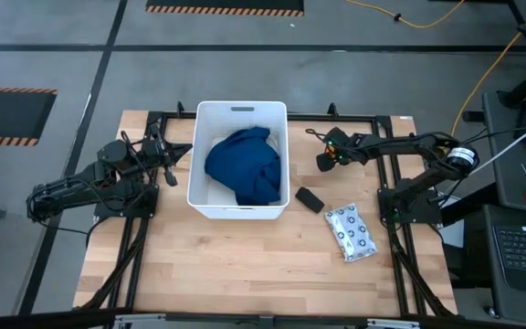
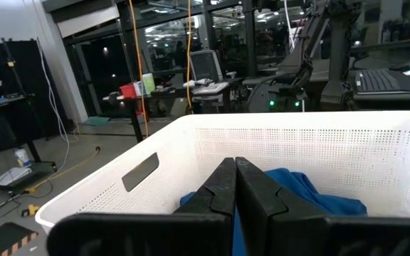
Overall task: Pick & place medical supplies in basket/bin
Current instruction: Put the orange bottle into the white bin
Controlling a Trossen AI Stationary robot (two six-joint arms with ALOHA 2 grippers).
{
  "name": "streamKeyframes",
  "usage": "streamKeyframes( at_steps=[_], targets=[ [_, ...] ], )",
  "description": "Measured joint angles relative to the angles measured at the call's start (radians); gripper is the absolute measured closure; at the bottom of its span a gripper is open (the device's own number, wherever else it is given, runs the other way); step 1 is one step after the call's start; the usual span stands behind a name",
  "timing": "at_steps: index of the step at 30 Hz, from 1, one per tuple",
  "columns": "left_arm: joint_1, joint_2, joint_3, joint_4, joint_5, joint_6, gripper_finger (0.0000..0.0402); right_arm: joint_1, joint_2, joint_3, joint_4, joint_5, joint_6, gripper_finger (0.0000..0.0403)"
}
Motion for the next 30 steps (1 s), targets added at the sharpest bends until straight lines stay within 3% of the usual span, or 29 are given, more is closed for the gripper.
streamKeyframes(
  at_steps=[11,16,30],
  targets=[
    [0.000,0.000,0.000,0.000,0.000,0.000,0.0395,0.010,0.002,0.008,0.014,-0.007,-0.057,0.0224],
    [0.000,0.000,0.000,0.000,0.000,0.000,0.0395,0.025,-0.020,0.041,0.001,-0.003,-0.079,0.0226],
    [0.000,0.000,0.000,0.000,-0.004,0.000,0.0396,0.079,-0.120,0.239,-0.266,-0.006,-0.129,0.0227]
  ],
)
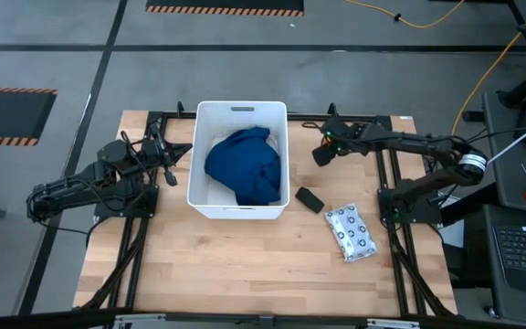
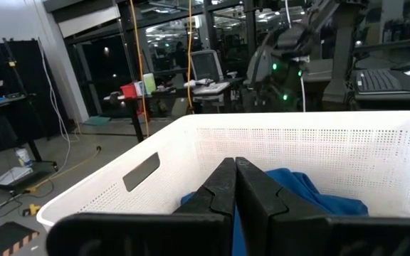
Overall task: Pick & place medical supplies in basket/bin
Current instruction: Put the orange bottle into the white bin
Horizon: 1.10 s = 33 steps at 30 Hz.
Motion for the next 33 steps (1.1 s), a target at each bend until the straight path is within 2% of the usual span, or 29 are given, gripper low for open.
streamKeyframes(
  at_steps=[13,22,27,33],
  targets=[
    [0.000,0.000,0.000,0.000,0.000,0.000,0.0396,0.092,-0.065,0.310,-0.229,0.053,-0.048,0.0227],
    [0.000,0.000,0.000,0.000,0.001,-0.001,0.0399,0.180,-0.066,0.485,-0.248,0.054,-0.042,0.0226],
    [0.000,0.000,0.000,0.000,0.001,-0.004,0.0394,0.223,-0.031,0.559,-0.245,0.052,-0.020,0.0226],
    [0.000,0.000,0.000,0.000,0.004,-0.030,0.0396,0.260,0.083,0.663,-0.247,0.049,-0.028,0.0226]
  ],
)
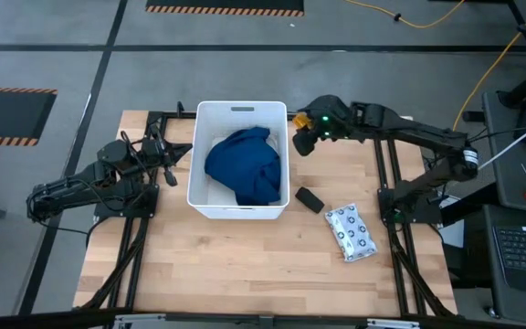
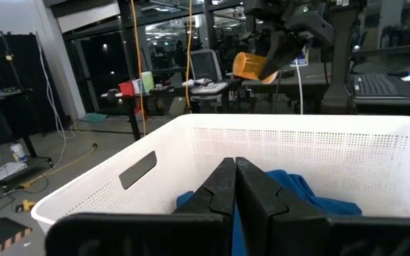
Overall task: Pick & place medical supplies in basket/bin
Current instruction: Put the orange bottle into the white bin
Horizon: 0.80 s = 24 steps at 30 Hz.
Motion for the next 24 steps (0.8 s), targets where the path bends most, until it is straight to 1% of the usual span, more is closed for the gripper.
streamKeyframes(
  at_steps=[5,12,18,21,24],
  targets=[
    [0.000,0.000,0.000,0.000,0.004,-0.031,0.0397,0.002,0.122,0.130,-0.021,-0.054,-0.047,0.0226],
    [0.000,0.000,0.000,0.000,0.004,-0.033,0.0398,0.002,0.326,0.416,-0.209,-0.066,-0.112,0.0226],
    [0.000,0.000,0.000,0.000,0.004,-0.033,0.0396,0.001,0.483,0.662,-0.349,-0.116,-0.174,0.0226],
    [0.000,0.000,0.000,0.000,0.004,-0.033,0.0396,0.001,0.545,0.765,-0.404,-0.119,-0.184,0.0226],
    [0.000,0.000,0.000,0.000,0.004,-0.033,0.0398,0.001,0.598,0.831,-0.425,-0.140,-0.209,0.0226]
  ],
)
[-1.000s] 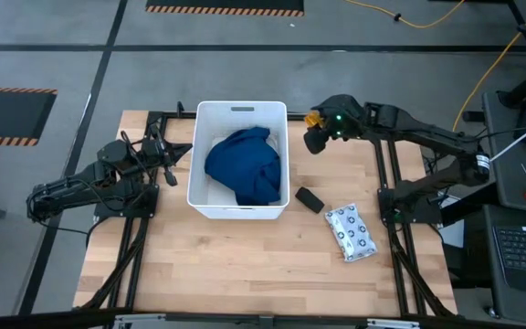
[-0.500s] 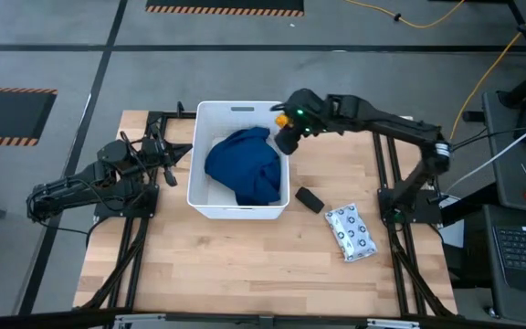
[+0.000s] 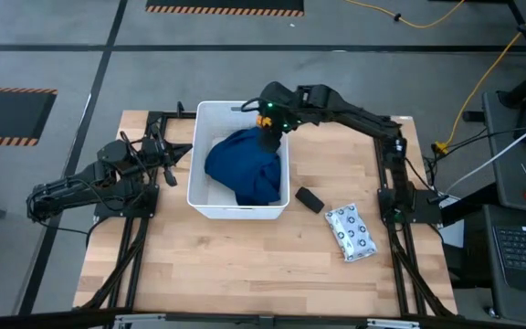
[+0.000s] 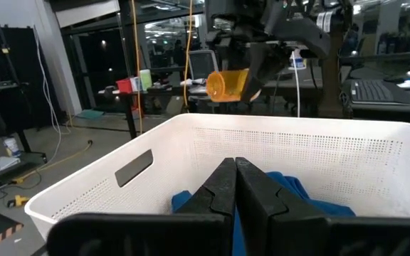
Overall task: Pick & place medical supplies in basket/bin
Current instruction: Put the orange bottle into the white bin
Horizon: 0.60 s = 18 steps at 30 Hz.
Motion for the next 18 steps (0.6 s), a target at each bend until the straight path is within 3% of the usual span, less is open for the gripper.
streamKeyframes(
  at_steps=[4,18],
  targets=[
    [0.000,0.000,0.000,0.000,0.000,0.000,0.0396,-0.001,0.035,0.003,0.007,-0.061,-0.037,0.0226],
    [0.000,0.000,0.000,0.000,0.000,0.000,0.0394,0.007,0.140,0.002,0.021,-0.059,-0.131,0.0226]
  ],
)
